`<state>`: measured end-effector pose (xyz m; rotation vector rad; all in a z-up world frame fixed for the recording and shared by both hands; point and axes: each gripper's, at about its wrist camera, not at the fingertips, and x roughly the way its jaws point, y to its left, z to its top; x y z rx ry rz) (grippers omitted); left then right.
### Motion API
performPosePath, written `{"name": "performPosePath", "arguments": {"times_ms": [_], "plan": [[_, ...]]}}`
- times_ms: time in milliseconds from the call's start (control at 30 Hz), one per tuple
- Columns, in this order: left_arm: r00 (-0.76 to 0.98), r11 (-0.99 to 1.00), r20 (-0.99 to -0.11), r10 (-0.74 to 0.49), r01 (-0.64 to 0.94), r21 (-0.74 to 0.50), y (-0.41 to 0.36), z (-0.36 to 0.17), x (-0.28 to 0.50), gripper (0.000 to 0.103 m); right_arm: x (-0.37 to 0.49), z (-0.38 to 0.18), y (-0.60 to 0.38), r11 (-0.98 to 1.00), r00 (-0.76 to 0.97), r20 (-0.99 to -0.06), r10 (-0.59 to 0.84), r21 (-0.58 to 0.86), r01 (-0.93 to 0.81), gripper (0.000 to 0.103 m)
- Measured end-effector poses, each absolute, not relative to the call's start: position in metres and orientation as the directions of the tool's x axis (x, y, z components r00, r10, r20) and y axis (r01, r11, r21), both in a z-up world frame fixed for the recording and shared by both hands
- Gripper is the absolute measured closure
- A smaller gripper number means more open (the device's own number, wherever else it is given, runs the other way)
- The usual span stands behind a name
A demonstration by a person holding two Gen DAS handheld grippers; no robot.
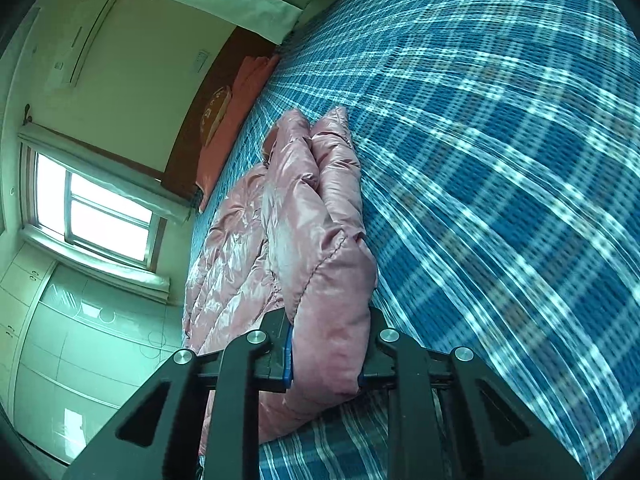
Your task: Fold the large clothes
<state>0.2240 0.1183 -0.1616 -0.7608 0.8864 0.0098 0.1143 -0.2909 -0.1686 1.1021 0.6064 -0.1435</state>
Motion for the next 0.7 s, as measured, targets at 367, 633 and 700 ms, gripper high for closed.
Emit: {"name": "performPosePath", "arguments": {"times_ms": [367,633,700], "plan": [[0.626,0.742,-0.721,-0.297,-0.324,-0.587,0.135,-0.159,0.157,0.093,0.051,-0.165,-0.282,0.479,0.817,-0.539,0.204,0.783,0.396,0.082],[0.616,0.748,-0.729,-0.299,-0.323,-0.58,0.145,-0.159,0.117,0.093,0.014,-0.166,-0.273,0.473,0.811,-0.54,0.228,0.789,0.392,0.082],[0.617,0.748,-0.728,-0.301,-0.32,-0.581,0.145,-0.158,0.111,0.093,0.01,-0.166,-0.271,0.471,0.81,-0.54,0.23,0.79,0.393,0.082]]}}
